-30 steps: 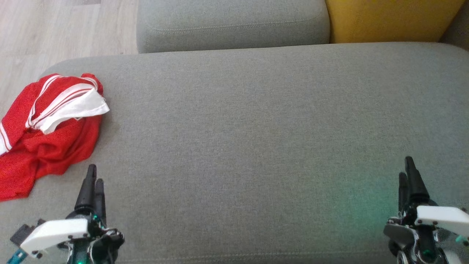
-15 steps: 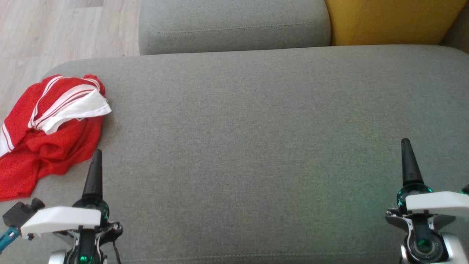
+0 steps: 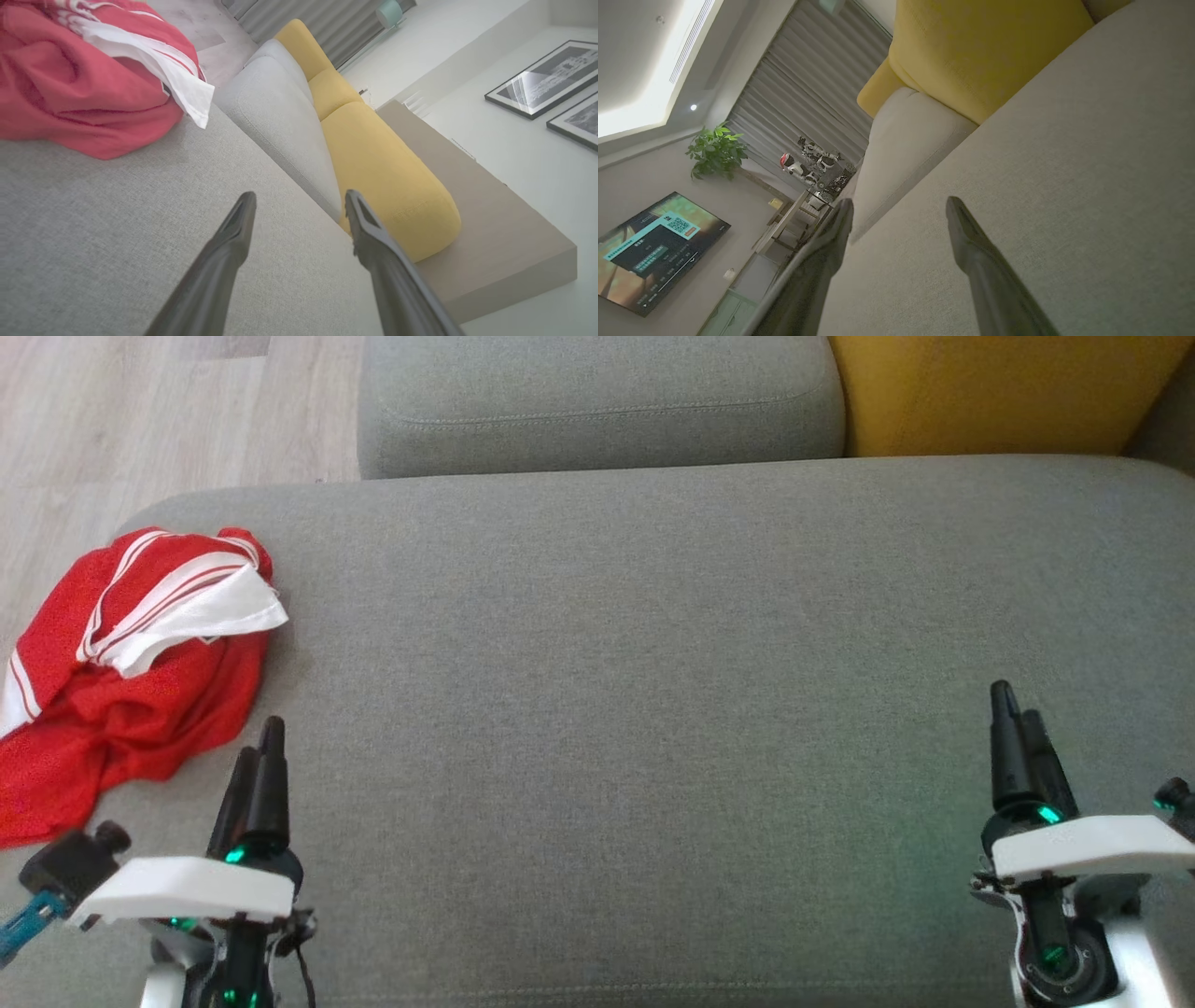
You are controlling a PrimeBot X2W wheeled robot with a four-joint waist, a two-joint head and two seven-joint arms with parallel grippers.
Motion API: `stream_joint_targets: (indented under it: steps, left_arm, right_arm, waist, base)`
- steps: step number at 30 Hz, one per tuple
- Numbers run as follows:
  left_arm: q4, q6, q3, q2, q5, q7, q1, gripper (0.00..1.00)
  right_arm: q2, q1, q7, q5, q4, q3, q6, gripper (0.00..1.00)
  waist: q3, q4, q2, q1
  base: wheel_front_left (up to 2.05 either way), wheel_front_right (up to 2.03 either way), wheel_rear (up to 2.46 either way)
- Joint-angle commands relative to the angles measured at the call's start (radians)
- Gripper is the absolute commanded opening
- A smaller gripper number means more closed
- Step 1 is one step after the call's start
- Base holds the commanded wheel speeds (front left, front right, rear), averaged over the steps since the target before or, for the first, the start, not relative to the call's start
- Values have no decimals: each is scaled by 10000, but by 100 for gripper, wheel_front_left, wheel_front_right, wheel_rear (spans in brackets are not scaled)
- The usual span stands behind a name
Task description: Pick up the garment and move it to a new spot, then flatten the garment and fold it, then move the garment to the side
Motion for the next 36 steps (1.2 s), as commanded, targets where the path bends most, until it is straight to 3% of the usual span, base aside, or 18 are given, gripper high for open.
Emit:
stream_joint_targets:
  steps: [1,36]
  left_arm:
    - [-399,17,54,233,421,-130,-356,100]
    - [-394,467,-780,780,5051,-1123,-465,100]
  right_arm:
    - [-202,-445,-130,-420,-355,171,-3,100]
    - [7,-336,-575,-5223,-221,561,-5,100]
  waist:
    - [-3,11,0,0]
    - [-69,93,0,0]
  base:
    - [0,0,0]
    - [0,0,0]
